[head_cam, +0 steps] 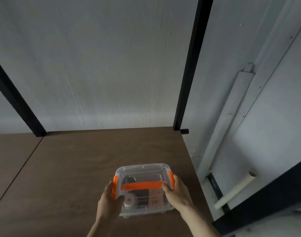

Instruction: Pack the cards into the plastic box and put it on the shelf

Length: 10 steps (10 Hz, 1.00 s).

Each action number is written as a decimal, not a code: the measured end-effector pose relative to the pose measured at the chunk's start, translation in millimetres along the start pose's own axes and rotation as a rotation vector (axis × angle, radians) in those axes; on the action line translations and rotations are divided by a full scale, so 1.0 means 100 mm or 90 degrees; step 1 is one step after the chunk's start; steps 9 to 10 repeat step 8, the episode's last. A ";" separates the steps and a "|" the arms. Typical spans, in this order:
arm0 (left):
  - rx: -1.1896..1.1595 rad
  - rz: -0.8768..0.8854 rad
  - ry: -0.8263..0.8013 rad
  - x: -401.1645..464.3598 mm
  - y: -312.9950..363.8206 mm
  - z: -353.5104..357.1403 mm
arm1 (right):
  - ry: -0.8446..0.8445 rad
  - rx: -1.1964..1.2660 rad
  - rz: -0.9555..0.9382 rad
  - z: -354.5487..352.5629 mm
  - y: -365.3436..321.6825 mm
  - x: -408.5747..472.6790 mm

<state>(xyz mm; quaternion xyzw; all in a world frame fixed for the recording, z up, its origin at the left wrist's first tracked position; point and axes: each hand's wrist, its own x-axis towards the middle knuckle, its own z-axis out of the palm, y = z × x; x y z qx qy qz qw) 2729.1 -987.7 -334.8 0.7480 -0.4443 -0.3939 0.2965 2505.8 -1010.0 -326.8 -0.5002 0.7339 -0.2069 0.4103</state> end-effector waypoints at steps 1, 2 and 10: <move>0.022 -0.008 0.007 0.01 -0.06 0.02 | -0.005 -0.016 -0.020 0.05 0.05 0.00; 0.050 -0.014 0.002 -0.05 -0.08 0.01 | -0.018 -0.024 -0.032 0.07 0.04 -0.10; 0.394 0.300 0.031 -0.98 -0.47 -0.25 | 0.100 -0.400 -0.248 0.26 0.42 -1.13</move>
